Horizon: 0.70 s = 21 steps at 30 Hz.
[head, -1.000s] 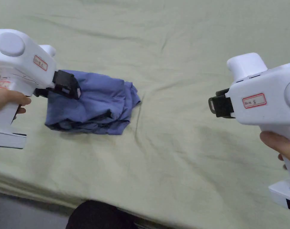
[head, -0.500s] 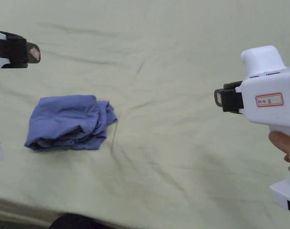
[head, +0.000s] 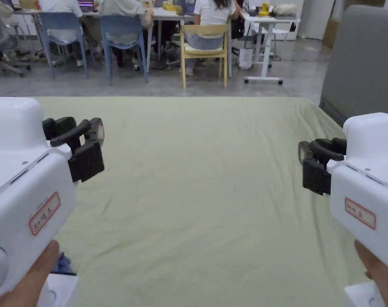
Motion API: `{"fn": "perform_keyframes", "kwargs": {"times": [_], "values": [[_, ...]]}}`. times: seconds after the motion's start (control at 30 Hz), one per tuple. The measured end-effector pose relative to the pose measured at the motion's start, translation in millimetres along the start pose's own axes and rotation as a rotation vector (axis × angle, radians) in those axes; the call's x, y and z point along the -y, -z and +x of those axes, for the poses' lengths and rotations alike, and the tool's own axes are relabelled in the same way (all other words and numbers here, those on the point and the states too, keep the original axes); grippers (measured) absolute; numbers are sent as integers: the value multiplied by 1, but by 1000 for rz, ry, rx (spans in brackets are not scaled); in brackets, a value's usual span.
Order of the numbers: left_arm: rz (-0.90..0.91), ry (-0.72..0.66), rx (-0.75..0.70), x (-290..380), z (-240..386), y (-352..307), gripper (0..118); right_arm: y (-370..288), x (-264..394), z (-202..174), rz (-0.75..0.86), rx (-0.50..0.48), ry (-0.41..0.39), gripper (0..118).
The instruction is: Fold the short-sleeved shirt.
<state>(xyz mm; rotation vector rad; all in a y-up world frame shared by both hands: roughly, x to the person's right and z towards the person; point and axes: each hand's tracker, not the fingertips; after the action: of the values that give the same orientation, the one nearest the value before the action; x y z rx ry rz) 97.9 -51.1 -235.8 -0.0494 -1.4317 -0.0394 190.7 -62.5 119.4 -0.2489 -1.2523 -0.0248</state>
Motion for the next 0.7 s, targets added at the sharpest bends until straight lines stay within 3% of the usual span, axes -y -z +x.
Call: {"fn": "perform_keyframes", "kwargs": {"times": [0.03,0.07,0.1,0.37,0.7], "values": [[11,6,-16,0,2,0,83,1,1,1,10,27,2,79],[15,20,-34,0,1,1,115,4,3,1,-11,41,2,118],[17,28,-37,2,2,-2,118,-7,6,4,46,27,11,118],[-35,-22,-7,-1,-6,0,118,-1,16,5,24,39,41,118],[-50,10,-98,-6,-20,-7,118,-7,-3,11,70,-6,67,118]]}}
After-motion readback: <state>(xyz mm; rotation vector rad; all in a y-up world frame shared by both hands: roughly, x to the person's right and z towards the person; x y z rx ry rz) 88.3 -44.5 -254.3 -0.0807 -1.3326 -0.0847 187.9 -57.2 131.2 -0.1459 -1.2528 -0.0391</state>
